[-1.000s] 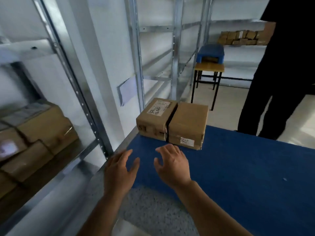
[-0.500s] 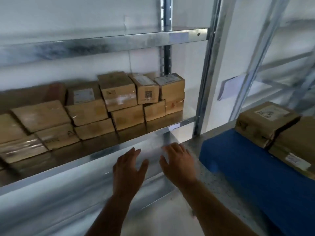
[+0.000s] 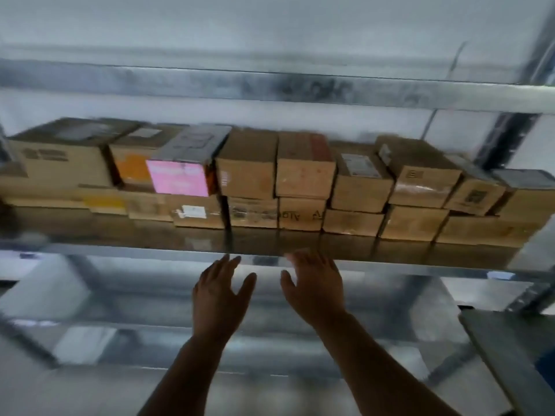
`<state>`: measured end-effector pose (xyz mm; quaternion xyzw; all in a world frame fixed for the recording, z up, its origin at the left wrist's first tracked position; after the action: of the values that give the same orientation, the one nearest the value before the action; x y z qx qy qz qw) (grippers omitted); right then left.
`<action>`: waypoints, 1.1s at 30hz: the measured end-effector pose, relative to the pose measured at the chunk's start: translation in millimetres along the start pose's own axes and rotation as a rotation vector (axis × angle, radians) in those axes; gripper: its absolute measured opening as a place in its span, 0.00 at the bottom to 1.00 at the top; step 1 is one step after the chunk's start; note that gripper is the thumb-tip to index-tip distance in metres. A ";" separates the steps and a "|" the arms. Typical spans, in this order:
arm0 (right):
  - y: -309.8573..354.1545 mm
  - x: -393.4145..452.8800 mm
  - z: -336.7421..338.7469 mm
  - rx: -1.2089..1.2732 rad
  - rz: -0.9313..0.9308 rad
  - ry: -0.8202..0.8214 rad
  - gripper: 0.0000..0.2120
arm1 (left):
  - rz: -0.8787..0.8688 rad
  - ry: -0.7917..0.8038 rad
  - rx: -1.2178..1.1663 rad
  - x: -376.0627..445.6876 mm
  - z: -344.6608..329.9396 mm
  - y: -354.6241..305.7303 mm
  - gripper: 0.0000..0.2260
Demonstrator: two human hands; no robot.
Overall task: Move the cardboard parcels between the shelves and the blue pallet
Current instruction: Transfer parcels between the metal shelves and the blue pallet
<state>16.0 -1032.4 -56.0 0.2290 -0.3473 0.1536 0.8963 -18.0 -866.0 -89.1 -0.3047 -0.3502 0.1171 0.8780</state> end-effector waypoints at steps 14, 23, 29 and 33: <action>272.3 44.7 -150.0 0.017 0.304 0.064 0.27 | 0.138 -0.156 0.286 88.4 166.8 225.9 0.34; 334.7 56.2 -244.7 0.132 0.329 0.246 0.32 | 0.236 -0.155 0.304 120.8 187.3 306.7 0.36; 362.8 118.0 -306.3 0.197 0.213 0.262 0.31 | 0.197 -0.152 0.377 201.7 194.4 362.5 0.37; 369.3 180.5 -324.1 0.145 0.108 0.113 0.29 | 0.151 -0.180 0.371 272.2 205.8 380.5 0.36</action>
<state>162.9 -530.7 -30.6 0.2653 -0.2960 0.2390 0.8859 41.8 -359.4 -58.8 -0.1516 -0.3757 0.2714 0.8730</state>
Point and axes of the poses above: each hand's wrist, its own x-axis towards the middle knuckle, its own z-axis out of the back of the hand, y = z × x, the point moved 9 cm from there along x, towards the middle knuckle, and after that the axes turned 15 degrees about -y, right-handed, at the moved point
